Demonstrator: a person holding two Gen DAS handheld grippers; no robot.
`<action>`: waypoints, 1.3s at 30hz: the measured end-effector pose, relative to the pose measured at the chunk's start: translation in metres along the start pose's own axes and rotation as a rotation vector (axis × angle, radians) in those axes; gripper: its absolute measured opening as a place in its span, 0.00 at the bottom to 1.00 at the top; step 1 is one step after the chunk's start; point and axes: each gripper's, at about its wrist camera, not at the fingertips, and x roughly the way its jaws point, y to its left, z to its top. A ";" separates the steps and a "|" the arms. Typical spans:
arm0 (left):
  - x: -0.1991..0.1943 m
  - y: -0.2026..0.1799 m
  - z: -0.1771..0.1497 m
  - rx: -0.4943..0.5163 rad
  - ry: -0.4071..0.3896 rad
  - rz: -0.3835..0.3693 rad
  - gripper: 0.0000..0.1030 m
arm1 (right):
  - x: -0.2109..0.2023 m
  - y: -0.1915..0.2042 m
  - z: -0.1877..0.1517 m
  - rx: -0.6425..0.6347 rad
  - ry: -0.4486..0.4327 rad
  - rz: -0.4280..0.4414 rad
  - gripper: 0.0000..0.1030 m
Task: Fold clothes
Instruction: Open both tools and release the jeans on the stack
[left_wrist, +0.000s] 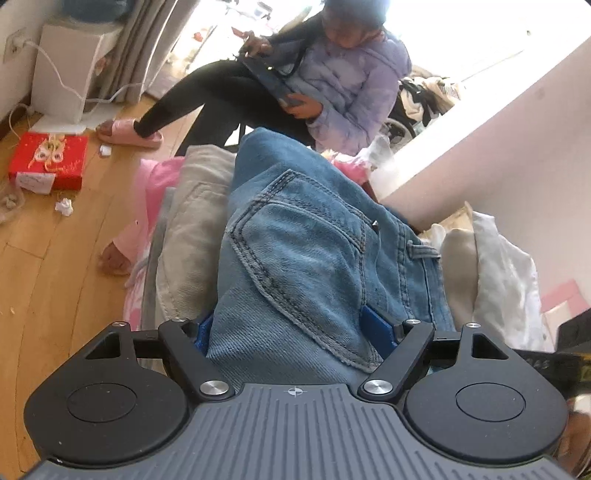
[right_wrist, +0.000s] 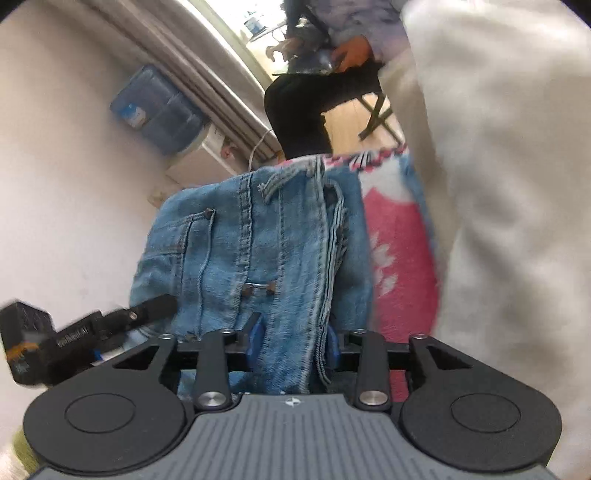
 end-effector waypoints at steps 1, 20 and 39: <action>-0.007 -0.003 -0.001 0.012 -0.022 0.021 0.77 | -0.012 0.008 0.001 -0.063 -0.027 -0.019 0.41; -0.035 -0.043 -0.045 0.041 -0.139 0.271 0.71 | 0.135 0.122 0.072 -0.541 -0.063 0.283 0.21; -0.051 -0.011 -0.051 -0.234 -0.114 0.141 0.72 | 0.162 0.095 0.076 -0.503 -0.028 0.330 0.20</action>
